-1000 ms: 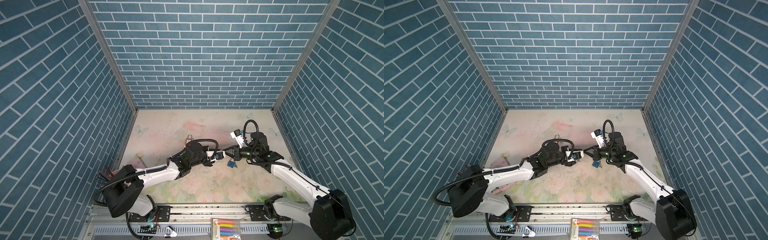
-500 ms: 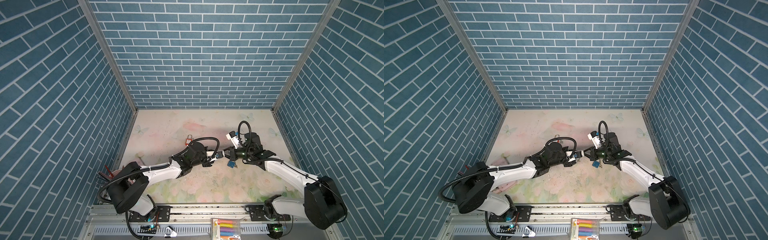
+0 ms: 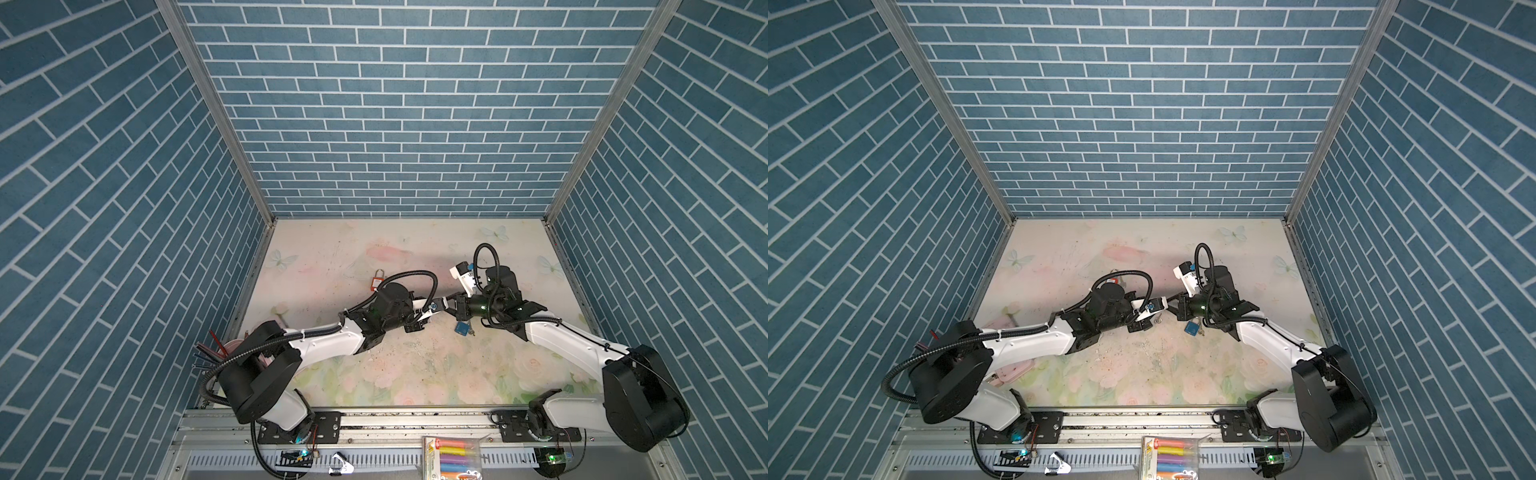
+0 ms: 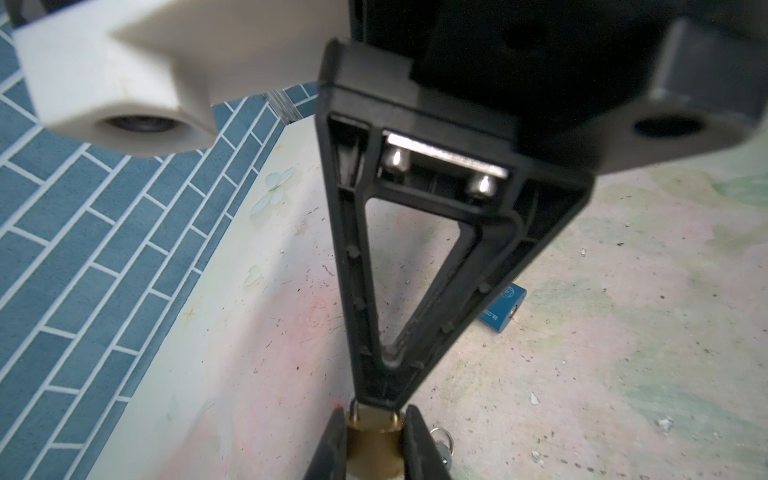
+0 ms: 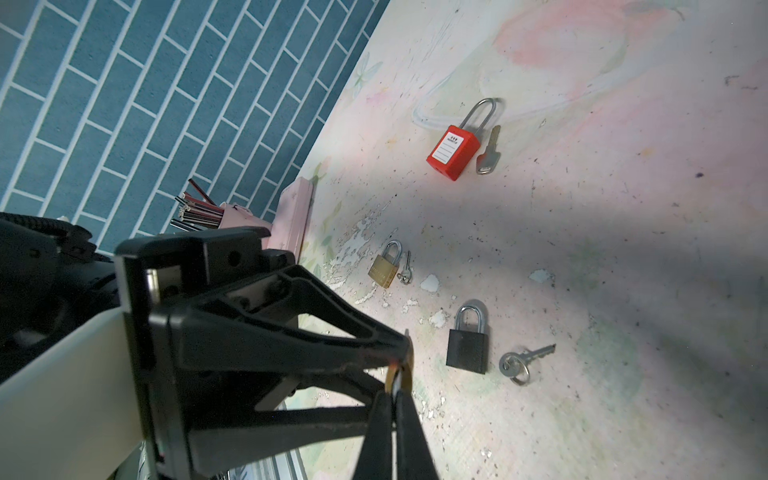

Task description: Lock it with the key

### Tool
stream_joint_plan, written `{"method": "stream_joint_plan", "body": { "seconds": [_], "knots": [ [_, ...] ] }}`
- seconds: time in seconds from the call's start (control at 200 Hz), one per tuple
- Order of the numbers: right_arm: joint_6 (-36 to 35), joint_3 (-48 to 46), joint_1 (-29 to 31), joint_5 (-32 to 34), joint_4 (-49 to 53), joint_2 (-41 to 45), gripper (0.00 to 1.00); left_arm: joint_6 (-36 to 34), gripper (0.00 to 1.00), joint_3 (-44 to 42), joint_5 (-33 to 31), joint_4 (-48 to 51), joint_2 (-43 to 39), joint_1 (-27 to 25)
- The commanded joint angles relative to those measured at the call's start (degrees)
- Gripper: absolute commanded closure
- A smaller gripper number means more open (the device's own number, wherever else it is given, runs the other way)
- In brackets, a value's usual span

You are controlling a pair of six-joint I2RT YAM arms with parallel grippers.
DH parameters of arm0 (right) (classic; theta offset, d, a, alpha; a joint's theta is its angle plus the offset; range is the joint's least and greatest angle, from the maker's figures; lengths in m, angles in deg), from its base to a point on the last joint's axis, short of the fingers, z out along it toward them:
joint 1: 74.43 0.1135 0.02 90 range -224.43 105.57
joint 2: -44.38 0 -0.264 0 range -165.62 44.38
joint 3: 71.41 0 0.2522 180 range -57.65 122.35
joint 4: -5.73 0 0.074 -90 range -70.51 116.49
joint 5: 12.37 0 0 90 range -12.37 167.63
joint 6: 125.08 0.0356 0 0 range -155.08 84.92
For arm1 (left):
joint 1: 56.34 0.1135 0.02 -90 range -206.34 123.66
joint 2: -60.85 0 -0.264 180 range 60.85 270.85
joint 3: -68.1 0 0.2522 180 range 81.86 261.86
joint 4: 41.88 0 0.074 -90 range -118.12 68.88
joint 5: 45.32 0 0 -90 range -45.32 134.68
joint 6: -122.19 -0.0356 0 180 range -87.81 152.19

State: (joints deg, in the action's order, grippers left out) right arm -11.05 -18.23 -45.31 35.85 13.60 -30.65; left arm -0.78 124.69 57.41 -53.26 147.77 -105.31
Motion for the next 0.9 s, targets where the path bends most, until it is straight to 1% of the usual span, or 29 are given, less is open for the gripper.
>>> {"method": "stream_joint_plan", "body": {
  "seconds": [0.0, 0.105, 0.23, 0.335, 0.39, 0.485, 0.565, 0.62, 0.655, 0.755, 0.84, 0.895],
  "knots": [
    [-2.1, 2.6, 3.3, -1.8, 8.0, 0.7, 0.98, 3.0, 1.00, 3.1, 3.8, -19.7, -1.3, -1.8],
    [-3.2, 5.5, 1.7, 1.3, 11.1, 4.3, 0.89, 7.5, 1.00, -0.8, 0.6, -20.0, -1.2, -1.6],
    [-3.8, 7.8, -0.7, 5.1, 12.7, 10.0, 0.70, 13.3, 1.00, -4.7, -2.5, -19.9, -2.0, -1.6],
    [-4.6, 7.1, -1.6, 9.6, 11.0, 15.4, 0.59, 18.1, 1.00, -6.6, -5.0, -20.4, -2.9, -1.5],
    [-5.0, 5.8, -1.7, 11.6, 9.5, 18.1, 0.55, 20.9, 1.00, -6.8, -6.7, -20.8, -3.0, -1.5],
    [-5.1, 2.6, -1.8, 14.9, 5.7, 22.3, 0.54, 27.8, 1.00, -6.2, -9.0, -21.7, -3.0, -1.6],
    [-5.0, -2.1, -1.8, 16.1, 0.2, 25.4, 0.54, 35.3, 1.00, -4.2, -11.7, -20.8, -2.9, -1.5],
    [-4.6, -6.1, -1.7, 16.7, -4.4, 27.1, 0.54, 42.7, 1.00, -2.7, -15.1, -19.4, -2.8, -1.4],
    [-4.7, -8.8, -1.6, 17.3, -7.3, 27.9, 0.54, 48.6, 1.00, -2.0, -16.9, -18.9, -2.6, -1.3],
    [-3.5, -14.8, -1.0, 19.2, -15.2, 28.2, 0.56, 64.8, 1.00, -1.1, -19.5, -18.2, -1.9, 0.1],
    [-2.4, -17.8, 0.1, 20.6, -21.5, 26.4, 0.58, 78.8, 1.00, -0.8, -19.3, -18.5, -0.5, 1.5],
    [-2.0, -18.4, 1.2, 21.2, -24.7, 24.0, 0.59, 84.5, 1.00, 0.2, -17.7, -17.8, 1.0, 2.3]
  ]
}}
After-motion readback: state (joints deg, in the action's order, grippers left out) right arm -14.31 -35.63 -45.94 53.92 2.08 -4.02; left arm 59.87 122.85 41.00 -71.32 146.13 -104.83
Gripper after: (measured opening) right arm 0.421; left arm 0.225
